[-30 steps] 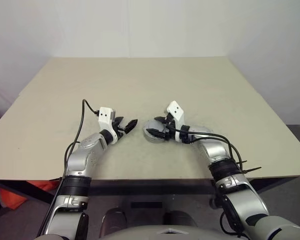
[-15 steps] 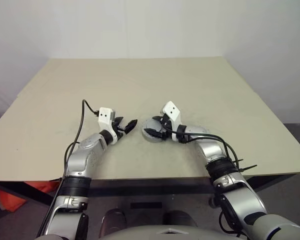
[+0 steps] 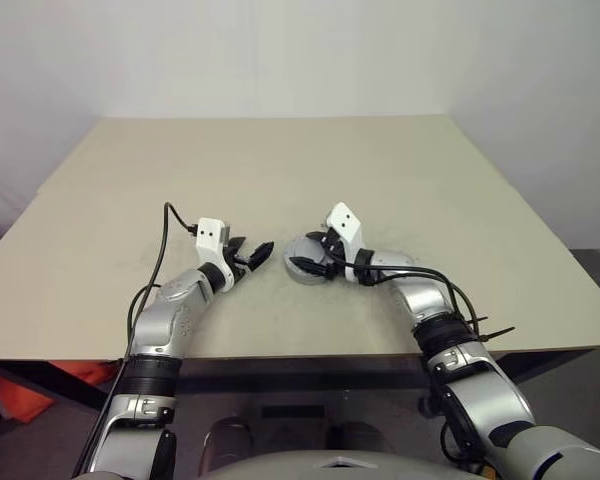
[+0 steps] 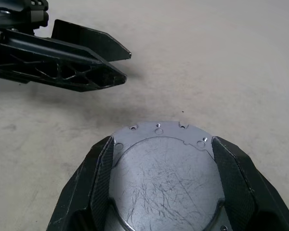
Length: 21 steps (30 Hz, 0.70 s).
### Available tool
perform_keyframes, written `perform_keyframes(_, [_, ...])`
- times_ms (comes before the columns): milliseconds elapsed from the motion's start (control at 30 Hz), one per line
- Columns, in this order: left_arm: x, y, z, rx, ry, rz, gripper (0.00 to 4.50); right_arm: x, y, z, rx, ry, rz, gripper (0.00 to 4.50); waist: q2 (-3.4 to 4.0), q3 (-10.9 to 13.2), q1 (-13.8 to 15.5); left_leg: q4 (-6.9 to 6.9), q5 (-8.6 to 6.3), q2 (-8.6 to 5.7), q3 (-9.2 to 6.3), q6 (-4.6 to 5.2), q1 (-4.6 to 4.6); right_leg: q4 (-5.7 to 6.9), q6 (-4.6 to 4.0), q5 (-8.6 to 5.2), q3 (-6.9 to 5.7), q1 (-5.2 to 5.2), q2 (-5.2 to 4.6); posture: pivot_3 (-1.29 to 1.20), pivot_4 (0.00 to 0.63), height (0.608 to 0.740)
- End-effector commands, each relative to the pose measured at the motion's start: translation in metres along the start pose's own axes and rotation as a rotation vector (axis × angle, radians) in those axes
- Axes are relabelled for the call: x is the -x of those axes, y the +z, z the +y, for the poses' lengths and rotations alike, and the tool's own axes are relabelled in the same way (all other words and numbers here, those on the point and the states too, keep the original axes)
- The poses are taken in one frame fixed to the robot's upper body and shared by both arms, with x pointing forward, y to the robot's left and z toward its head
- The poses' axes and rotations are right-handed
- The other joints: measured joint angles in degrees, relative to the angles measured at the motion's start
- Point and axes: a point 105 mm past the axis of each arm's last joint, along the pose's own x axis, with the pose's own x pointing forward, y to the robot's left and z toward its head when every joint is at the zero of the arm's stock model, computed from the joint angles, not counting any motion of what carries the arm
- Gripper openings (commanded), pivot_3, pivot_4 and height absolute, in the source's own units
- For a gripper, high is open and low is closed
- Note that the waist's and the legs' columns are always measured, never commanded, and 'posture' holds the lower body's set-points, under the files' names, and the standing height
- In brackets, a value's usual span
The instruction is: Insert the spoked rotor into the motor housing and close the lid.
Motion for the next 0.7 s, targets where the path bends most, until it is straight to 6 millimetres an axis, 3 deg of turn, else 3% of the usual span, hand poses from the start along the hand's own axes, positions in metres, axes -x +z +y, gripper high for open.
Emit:
perform_keyframes(33, [0.001,0.016,-0.003,-0.043,-0.011,-0.049,4.25,0.014,-0.053,0.0,-0.042,-0.017,0.196,3.12,0.0,0.0,0.08,0.0,0.0,0.0,0.0,0.0,0.02,0.0,0.0,0.0,0.0,0.03,0.0,0.0,0.0,0.74])
perform_keyframes(467, [0.001,0.016,-0.003,-0.046,-0.01,-0.048,4.25,0.021,-0.069,-0.012,-0.06,-0.071,0.243,3.12,0.03,0.01,0.14,0.0,0.0,-0.06,-0.03,0.01,0.33,-0.04,0.06,-0.04,0.01,0.34,-0.07,0.0,0.0,0.74])
perform_keyframes(700, [0.001,0.014,-0.002,-0.048,-0.009,-0.046,4.25,0.02,-0.051,-0.01,-0.053,-0.033,0.147,3.12,0.03,0.04,0.19,0.0,-0.01,-0.17,-0.33,0.03,0.3,-0.39,0.14,-0.08,0.0,0.4,-0.18,0.0,0.0,0.74])
